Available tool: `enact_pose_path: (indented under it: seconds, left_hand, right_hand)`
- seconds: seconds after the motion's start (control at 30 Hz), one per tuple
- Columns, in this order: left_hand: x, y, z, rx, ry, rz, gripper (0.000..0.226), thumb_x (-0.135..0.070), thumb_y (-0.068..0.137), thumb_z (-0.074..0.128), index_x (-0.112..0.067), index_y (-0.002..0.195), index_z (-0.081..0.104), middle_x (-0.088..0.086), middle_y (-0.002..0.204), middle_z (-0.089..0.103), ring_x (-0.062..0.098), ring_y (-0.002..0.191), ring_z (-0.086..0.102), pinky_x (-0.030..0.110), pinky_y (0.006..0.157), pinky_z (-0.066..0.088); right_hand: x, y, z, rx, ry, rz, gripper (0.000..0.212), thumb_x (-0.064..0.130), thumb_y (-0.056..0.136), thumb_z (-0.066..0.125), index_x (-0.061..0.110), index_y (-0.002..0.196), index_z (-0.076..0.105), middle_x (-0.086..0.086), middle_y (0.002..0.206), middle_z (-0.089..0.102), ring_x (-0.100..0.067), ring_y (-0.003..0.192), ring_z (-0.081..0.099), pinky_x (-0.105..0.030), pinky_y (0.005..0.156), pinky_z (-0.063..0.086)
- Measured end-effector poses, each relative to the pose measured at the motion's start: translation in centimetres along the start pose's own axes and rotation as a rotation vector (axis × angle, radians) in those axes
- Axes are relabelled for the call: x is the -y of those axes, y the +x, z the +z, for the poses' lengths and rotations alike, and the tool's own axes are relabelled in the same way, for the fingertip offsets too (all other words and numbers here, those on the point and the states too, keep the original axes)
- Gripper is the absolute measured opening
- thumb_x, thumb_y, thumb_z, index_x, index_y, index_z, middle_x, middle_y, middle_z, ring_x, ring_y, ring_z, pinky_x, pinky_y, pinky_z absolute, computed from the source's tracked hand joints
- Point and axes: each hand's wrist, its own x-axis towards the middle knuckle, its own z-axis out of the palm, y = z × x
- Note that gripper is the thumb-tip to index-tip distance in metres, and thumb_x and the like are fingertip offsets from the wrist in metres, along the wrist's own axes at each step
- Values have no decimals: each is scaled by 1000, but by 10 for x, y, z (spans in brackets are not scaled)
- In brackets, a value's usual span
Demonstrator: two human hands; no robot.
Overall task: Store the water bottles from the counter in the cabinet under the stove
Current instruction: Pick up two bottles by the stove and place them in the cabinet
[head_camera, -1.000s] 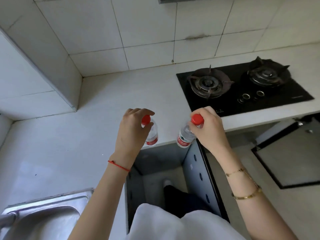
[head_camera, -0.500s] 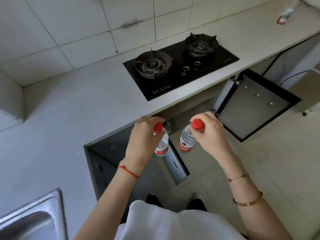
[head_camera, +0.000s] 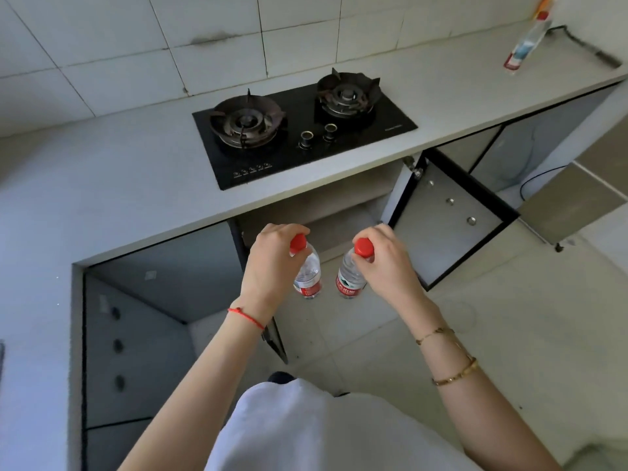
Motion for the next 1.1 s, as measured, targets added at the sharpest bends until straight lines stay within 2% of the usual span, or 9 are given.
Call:
enact_pose_path:
  seconds: [0.17, 0.3, 0.4, 0.53, 0.6, 0.87, 0.97, 1.1]
  left_hand:
    - [-11, 31, 40, -7, -7, -23, 28, -16, 87, 70, -14, 115, 69, 6, 112, 70, 22, 108, 60, 21, 83, 42]
    - [-6, 70, 69, 1, -14, -61, 28, -14, 85, 71, -14, 113, 69, 4, 111, 70, 19, 109, 59, 19, 84, 39]
    - [6, 105, 93, 8, -28, -96, 29, -13, 83, 72, -15, 112, 70, 4, 110, 70, 18, 109, 59, 19, 86, 42]
    - [26, 149, 126, 3, -63, -148, 29, -9, 81, 73, -15, 110, 71, 2, 108, 70, 18, 108, 60, 24, 88, 48]
    - [38, 169, 145, 11, -65, -157, 30, -9, 80, 72, -15, 110, 71, 1, 108, 70, 18, 109, 59, 26, 88, 49]
    - [97, 223, 241, -58, -56, -248, 28, -11, 84, 68, -16, 111, 70, -1, 108, 69, 15, 110, 56, 30, 89, 51]
    - [130, 235, 290, -66, -30, -278, 27, -11, 83, 71, -16, 109, 70, -3, 106, 70, 16, 108, 55, 33, 87, 52]
    - [181, 248, 357, -90, -12, -329, 25, -11, 83, 71, -14, 109, 70, -1, 105, 70, 18, 103, 55, 25, 84, 46]
  right_hand:
    - [-45, 38, 1, 48, 10, 9, 17, 14, 84, 70, 13, 98, 60, -1, 106, 51, -22, 86, 56, -28, 74, 41]
    - [-67, 82, 9, 83, 6, -2, 18, 16, 85, 70, 12, 99, 60, -1, 108, 51, -17, 86, 54, -25, 76, 41]
    - [-84, 125, 23, 127, 3, -35, 19, 14, 84, 71, 10, 100, 61, -2, 108, 50, -17, 88, 53, -24, 76, 40]
    - [-106, 182, 47, 196, 0, -78, 19, 16, 84, 71, 10, 99, 60, -2, 107, 51, -21, 87, 57, -30, 76, 48]
    - [-118, 206, 62, 218, -10, -78, 20, 18, 85, 71, 11, 100, 59, -2, 110, 51, -19, 86, 57, -27, 74, 46]
    - [-186, 282, 148, 321, -17, -106, 20, 13, 85, 69, 12, 102, 59, 0, 114, 50, -22, 92, 59, -34, 78, 54]
    - [-223, 300, 194, 364, -27, -126, 19, 13, 85, 70, 13, 101, 59, 0, 113, 51, -24, 91, 60, -37, 74, 55]
    - [-274, 322, 263, 392, -16, -168, 19, 9, 84, 69, 10, 101, 61, -3, 114, 53, -26, 88, 61, -29, 67, 46]
